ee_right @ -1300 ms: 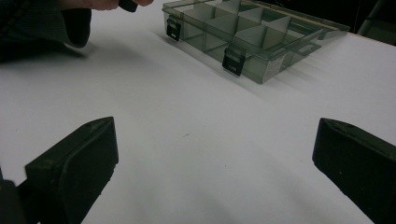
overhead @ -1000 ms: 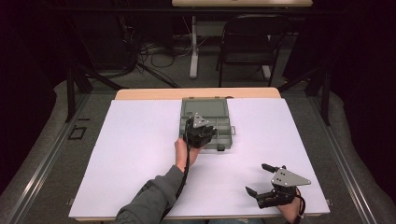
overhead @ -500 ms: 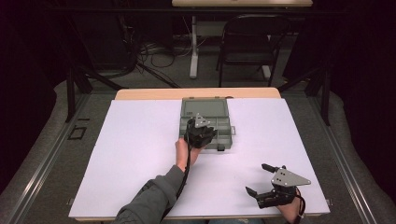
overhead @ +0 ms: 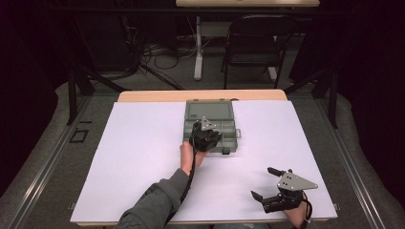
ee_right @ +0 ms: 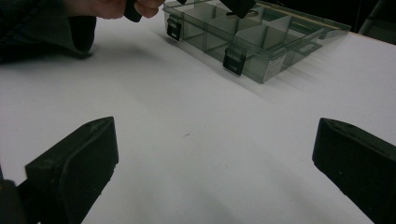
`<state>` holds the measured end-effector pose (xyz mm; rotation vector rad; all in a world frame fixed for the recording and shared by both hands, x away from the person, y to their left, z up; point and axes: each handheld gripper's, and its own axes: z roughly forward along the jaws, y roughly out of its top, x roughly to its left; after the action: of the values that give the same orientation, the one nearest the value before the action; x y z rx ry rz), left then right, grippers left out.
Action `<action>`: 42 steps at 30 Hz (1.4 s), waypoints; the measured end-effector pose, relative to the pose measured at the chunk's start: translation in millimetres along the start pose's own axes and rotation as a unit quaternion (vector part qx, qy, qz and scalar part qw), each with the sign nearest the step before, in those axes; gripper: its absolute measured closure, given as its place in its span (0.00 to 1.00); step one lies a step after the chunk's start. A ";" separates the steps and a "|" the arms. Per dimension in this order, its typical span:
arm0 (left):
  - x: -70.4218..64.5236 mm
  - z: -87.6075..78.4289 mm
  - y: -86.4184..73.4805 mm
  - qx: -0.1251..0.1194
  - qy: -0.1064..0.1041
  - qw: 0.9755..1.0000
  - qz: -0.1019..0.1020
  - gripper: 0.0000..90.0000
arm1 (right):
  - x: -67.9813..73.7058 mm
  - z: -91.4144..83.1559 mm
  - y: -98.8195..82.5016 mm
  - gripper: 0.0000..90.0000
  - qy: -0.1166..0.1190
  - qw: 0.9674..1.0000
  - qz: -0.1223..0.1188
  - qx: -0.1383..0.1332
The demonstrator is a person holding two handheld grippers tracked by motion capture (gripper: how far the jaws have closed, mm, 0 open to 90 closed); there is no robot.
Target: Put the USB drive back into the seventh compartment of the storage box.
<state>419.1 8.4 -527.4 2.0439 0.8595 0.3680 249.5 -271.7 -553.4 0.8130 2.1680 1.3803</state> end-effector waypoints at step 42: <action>-1.3 -65.0 9.1 0.018 -0.015 0.999 0.026 0.01 | 0.5 -1.5 1.1 0.00 -0.001 1.000 -0.002 -0.001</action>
<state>387.1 43.5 -482.1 2.1039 0.8003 0.3516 248.5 -272.0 -551.8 0.8096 2.1646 1.3788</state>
